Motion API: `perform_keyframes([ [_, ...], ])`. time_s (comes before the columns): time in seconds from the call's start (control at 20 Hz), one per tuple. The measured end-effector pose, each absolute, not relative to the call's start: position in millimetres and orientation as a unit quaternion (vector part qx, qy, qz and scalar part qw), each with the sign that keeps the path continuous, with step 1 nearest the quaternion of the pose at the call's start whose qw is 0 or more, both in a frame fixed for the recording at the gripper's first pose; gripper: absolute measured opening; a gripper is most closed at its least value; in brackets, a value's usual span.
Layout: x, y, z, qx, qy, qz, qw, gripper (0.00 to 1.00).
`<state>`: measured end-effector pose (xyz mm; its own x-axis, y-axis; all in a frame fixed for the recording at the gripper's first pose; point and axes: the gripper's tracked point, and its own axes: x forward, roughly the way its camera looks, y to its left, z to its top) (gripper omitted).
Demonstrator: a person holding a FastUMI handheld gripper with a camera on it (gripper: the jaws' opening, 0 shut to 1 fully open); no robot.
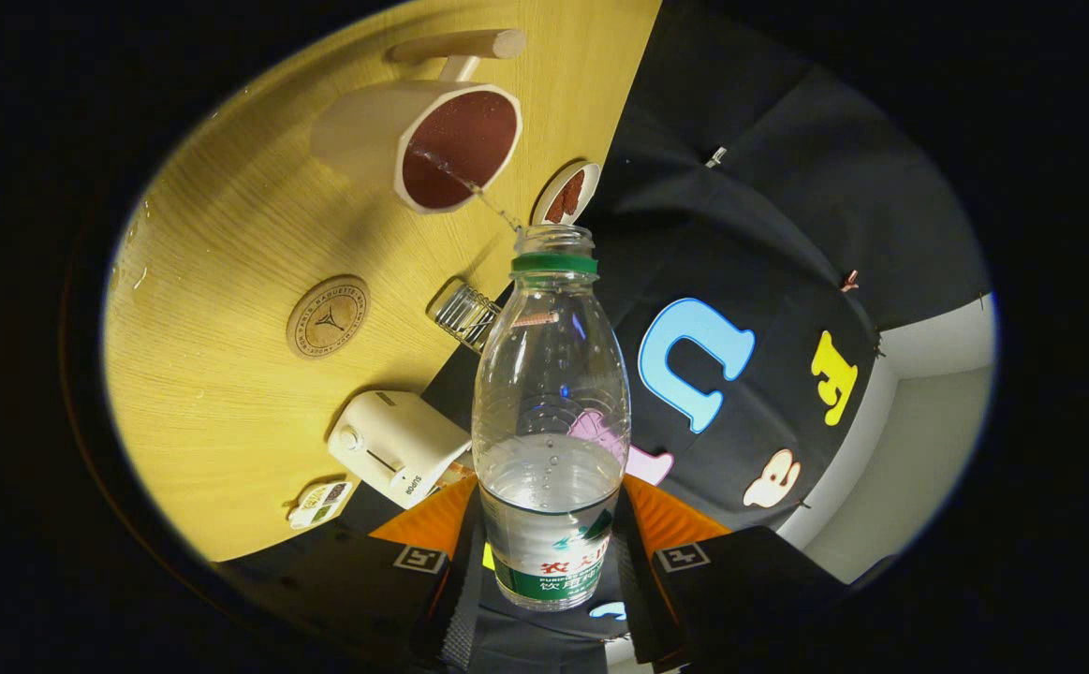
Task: Take the bottle from table, then pour the juice into the cup, finally place the bottle on the coaster
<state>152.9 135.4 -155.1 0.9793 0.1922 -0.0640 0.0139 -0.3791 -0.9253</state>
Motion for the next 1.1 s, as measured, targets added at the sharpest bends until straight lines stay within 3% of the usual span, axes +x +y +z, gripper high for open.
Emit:
perform_keyframes([
  [0.8, 148.8, 148.5, -155.9, -0.835, -0.071, 0.093, 0.538, 0.66],
  [1.1, 146.8, 135.5, -181.1, -0.778, -0.017, 0.110, 0.619, 0.66],
])
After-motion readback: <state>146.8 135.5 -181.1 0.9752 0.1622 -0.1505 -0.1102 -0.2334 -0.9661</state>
